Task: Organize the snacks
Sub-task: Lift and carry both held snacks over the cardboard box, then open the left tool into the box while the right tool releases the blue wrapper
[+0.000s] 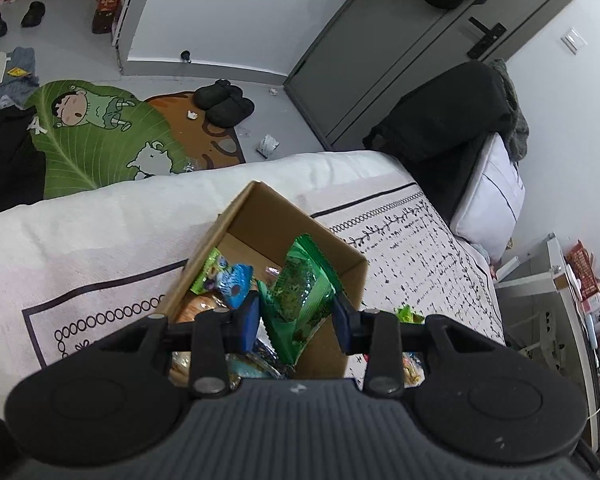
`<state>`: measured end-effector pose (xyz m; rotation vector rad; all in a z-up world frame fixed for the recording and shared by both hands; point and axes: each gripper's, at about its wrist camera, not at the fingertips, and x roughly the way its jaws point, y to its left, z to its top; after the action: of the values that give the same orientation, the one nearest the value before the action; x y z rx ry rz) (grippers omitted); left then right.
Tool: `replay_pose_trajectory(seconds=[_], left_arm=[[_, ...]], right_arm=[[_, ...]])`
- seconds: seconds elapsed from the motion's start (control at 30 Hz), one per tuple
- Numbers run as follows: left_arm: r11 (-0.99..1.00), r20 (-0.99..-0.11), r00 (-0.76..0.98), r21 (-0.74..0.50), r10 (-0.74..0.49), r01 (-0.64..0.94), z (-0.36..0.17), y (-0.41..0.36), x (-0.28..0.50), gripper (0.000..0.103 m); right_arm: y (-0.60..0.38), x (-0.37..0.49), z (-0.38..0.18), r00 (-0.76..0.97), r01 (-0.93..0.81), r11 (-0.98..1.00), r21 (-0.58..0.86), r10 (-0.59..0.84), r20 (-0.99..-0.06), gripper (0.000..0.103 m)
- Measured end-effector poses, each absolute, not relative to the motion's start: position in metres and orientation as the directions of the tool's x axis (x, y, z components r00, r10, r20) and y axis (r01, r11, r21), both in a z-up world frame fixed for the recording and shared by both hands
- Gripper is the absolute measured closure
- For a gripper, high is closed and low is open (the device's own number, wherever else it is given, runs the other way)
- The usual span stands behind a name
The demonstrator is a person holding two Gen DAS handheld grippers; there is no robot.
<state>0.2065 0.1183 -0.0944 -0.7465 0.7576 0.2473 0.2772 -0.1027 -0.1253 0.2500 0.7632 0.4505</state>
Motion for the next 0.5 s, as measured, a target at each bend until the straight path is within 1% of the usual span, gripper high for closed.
replay_pose_trajectory(seconds=[0.27, 0.5], left_arm=[[0.7, -0.713, 0.699, -0.526, -0.053, -0.484, -0.107, 0.139, 0.219, 0.066], [0.69, -0.727, 0.683, -0.533, -0.076, -0.491, -0.118, 0.146, 0.233, 0.065]], right_arm=[[-0.085, 0.287, -0.141, 0.602, -0.3, 0.877, 0.377, 0.48, -0.638, 0.078], [-0.077, 0.294, -0.15, 0.577, -0.301, 0.879, 0.371, 0.477, -0.662, 0.078]])
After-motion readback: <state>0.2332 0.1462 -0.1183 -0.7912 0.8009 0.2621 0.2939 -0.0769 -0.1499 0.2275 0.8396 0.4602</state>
